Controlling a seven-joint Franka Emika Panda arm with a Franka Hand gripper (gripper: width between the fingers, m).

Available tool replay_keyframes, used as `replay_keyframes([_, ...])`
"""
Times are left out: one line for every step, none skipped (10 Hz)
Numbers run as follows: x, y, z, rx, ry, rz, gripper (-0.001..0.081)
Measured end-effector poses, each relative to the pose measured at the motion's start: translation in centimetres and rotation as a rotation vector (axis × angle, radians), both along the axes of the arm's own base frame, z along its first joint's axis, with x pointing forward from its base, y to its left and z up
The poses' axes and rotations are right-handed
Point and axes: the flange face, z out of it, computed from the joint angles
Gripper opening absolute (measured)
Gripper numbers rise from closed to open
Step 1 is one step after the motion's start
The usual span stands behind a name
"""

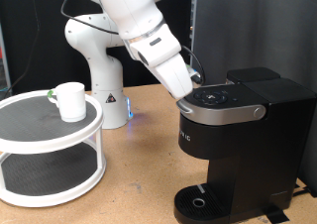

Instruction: Make a cup of coffee with the keurig machine

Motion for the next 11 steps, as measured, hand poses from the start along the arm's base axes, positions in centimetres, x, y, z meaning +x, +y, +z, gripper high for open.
replay_keyframes([0.1,-0.1,0.3,0.011,-0.01,0.0,0.0002])
replay_keyframes([0.3,-0.4,0.9,0.039,-0.031,-0.001,0.0002])
replay_keyframes([0.5,-0.8,1.8,0.073,-0.055,-0.006,0.0002])
replay_keyframes([0.5,-1.3,3.0,0.11,-0.072,-0.012,0.0002])
replay_keyframes([0.6,-1.8,4.3,0.149,-0.084,-0.018,0.0002])
replay_keyframes([0.6,-2.2,5.8,0.186,-0.094,-0.023,0.0002])
replay_keyframes([0.7,-2.5,7.3,0.215,-0.099,-0.03,0.0002])
replay_keyframes([0.8,-2.6,8.7,0.229,-0.096,-0.038,0.0002])
replay_keyframes([0.9,-2.5,9.3,0.235,-0.083,-0.042,0.0002])
replay_keyframes([0.9,-2.6,9.2,0.234,-0.082,-0.042,0.0002])
replay_keyframes([0.9,-2.6,9.0,0.224,-0.083,-0.039,0.0002])
